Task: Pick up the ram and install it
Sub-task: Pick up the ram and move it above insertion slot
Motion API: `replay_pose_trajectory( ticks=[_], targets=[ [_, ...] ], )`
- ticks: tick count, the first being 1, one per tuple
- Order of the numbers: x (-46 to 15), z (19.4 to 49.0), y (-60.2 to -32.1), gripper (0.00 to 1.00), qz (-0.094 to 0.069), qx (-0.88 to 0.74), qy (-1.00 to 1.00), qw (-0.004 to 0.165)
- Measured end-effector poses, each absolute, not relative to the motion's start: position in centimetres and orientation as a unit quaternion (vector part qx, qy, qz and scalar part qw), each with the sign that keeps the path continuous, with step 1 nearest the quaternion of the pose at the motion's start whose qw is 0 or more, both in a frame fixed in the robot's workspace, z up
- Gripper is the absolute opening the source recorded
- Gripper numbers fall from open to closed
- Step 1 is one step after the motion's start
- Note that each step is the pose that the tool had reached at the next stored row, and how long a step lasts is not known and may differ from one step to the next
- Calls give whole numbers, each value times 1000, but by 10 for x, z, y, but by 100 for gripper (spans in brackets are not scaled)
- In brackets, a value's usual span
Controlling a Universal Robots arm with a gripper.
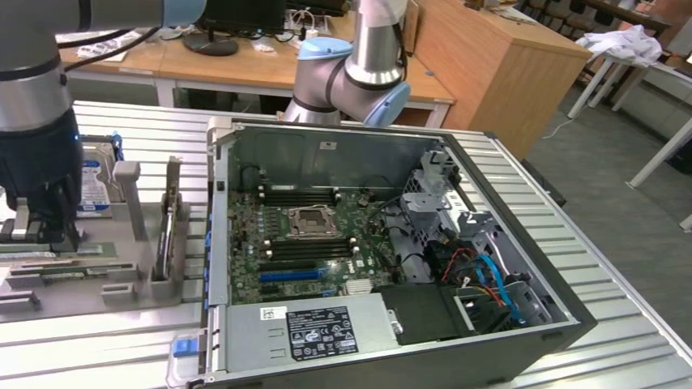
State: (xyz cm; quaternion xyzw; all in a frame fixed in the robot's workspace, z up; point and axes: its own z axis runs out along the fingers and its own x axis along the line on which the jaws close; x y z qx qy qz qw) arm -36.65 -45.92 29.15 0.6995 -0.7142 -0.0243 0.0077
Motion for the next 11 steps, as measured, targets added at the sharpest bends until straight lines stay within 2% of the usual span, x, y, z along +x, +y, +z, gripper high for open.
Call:
replay_pose_trajectory(
  ticks=[11],
  targets=[
    [-366,318,-459,12,-24,699,-714,8]
  ],
)
